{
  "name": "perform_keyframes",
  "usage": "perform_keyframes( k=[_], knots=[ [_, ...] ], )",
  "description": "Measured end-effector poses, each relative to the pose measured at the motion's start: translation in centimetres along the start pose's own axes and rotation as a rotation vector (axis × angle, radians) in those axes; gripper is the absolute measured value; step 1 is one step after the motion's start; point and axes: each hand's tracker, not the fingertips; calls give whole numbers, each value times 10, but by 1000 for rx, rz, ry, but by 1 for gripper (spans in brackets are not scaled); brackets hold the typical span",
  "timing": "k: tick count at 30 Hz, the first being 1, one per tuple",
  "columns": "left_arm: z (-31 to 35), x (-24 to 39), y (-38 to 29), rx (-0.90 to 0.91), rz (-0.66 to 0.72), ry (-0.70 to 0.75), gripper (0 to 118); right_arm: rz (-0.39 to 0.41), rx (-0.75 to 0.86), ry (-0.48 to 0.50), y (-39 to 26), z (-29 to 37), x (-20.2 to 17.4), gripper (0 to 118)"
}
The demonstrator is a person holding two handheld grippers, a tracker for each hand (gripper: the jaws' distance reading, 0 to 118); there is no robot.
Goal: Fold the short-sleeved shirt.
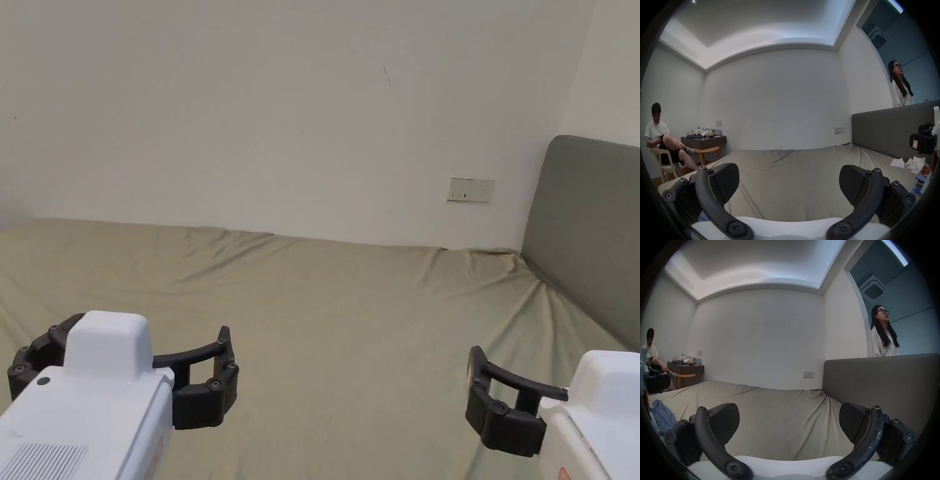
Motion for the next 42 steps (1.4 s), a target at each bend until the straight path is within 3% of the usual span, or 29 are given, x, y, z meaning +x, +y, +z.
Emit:
perform_keyframes(
  k=[6,10,16,31,32,34,35,38,42],
  knots=[
    [-1,-8,5,-27,60,38,118,-41,27,4,3,1,5,118],
    [-2,-1,6,-35,-85,115,118,-39,38,-17,5,1,7,118],
    [4,2,9,-4,-56,31,118,-38,31,-16,4,1,8,118],
    [4,1,12,-32,-42,-1,115,-23,28,12,2,4,6,118],
    [4,2,12,-35,-49,-2,102,-22,52,-12,0,5,4,109],
    [0,6,9,-48,-86,44,32,-28,56,-62,-1,1,3,40],
    [1,8,8,-44,-100,56,4,-47,51,-76,0,0,9,2],
    [1,8,9,-66,-83,-4,0,-144,52,-42,-4,-1,19,0],
    [1,10,10,-73,-31,-18,0,-96,39,-77,-4,-1,20,0]
  ],
)
